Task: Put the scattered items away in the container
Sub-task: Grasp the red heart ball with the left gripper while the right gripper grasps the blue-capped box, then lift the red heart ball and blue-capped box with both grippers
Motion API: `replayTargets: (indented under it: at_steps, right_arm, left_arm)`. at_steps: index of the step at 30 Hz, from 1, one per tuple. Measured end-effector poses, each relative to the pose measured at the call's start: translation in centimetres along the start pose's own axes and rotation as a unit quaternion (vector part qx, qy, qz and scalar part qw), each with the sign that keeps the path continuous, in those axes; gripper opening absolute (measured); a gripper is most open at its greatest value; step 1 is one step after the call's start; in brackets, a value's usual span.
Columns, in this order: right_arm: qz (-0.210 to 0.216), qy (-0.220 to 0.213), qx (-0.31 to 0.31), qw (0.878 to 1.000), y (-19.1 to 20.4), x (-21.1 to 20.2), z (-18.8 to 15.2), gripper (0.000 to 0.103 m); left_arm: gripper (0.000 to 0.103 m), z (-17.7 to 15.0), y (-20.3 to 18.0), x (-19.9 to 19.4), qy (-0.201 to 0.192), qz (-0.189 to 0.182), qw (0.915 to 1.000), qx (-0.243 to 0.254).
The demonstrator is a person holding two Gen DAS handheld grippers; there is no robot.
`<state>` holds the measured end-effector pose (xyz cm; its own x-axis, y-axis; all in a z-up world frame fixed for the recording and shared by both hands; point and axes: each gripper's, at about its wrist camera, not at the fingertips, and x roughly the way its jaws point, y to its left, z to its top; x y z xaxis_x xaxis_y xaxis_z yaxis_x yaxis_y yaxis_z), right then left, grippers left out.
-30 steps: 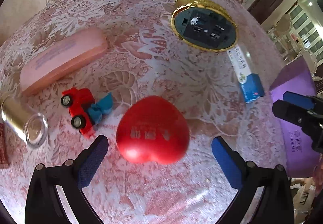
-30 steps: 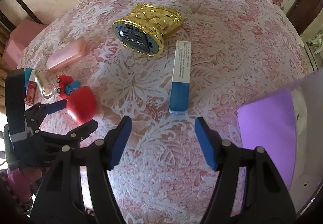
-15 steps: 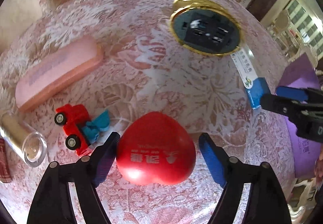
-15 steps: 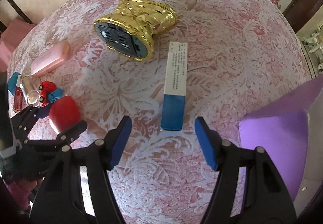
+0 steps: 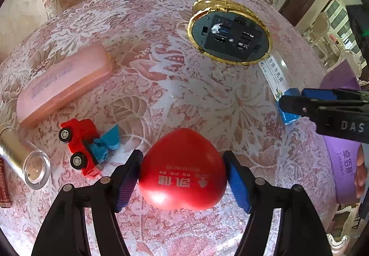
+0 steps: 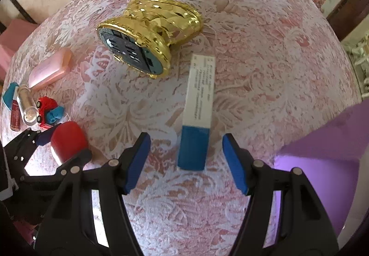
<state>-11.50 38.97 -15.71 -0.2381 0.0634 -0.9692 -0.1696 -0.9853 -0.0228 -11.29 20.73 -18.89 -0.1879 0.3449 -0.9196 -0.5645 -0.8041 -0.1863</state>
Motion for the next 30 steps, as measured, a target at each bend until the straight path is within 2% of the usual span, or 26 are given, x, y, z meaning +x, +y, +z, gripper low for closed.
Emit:
replayTargets:
  at_steps: [3, 5, 6, 10, 12, 19, 25, 30]
  right_arm:
    - [-0.008, 0.016, -0.005, 1.0, 0.5, 1.0, 0.6, 0.065]
    - [-0.011, 0.026, -0.008, 1.0, 0.7, 1.6, 0.8, 0.043]
    - [-0.011, 0.031, -0.008, 0.999, 0.8, 1.8, 0.8, 0.039]
    - [-0.006, 0.028, -0.003, 1.0, 0.8, 2.1, 0.7, 0.036]
    - [-0.006, 0.022, -0.002, 1.0, 0.8, 2.0, 0.7, 0.028]
    - [0.009, 0.003, 0.008, 1.0, 0.8, 1.6, -0.2, 0.027]
    - [0.028, -0.008, 0.027, 0.999, -1.6, 0.9, -0.6, 0.027]
    - [0.035, -0.016, 0.032, 0.999, -2.1, 0.2, -0.9, 0.027]
  left_arm:
    - [0.071, -0.2, 0.2, 0.4, 0.007, -0.009, 0.9999, -0.009]
    - [0.071, -0.3, 0.0, 0.5, 0.009, -0.007, 0.9999, -0.006]
    - [0.071, -0.4, 0.0, 0.5, 0.008, -0.007, 0.9999, -0.005]
    - [0.071, -0.6, 0.2, 0.3, 0.005, -0.018, 0.9998, -0.01]
    - [0.071, -0.7, 0.4, 0.3, 0.004, -0.026, 0.9995, -0.017]
    - [0.071, -0.9, 0.4, 0.3, 0.009, -0.037, 0.999, -0.021]
    - [0.071, -0.9, -0.4, 0.5, 0.021, -0.022, 0.9994, -0.018]
    - [0.071, -1.0, -0.7, 0.6, 0.028, -0.017, 0.9992, -0.025]
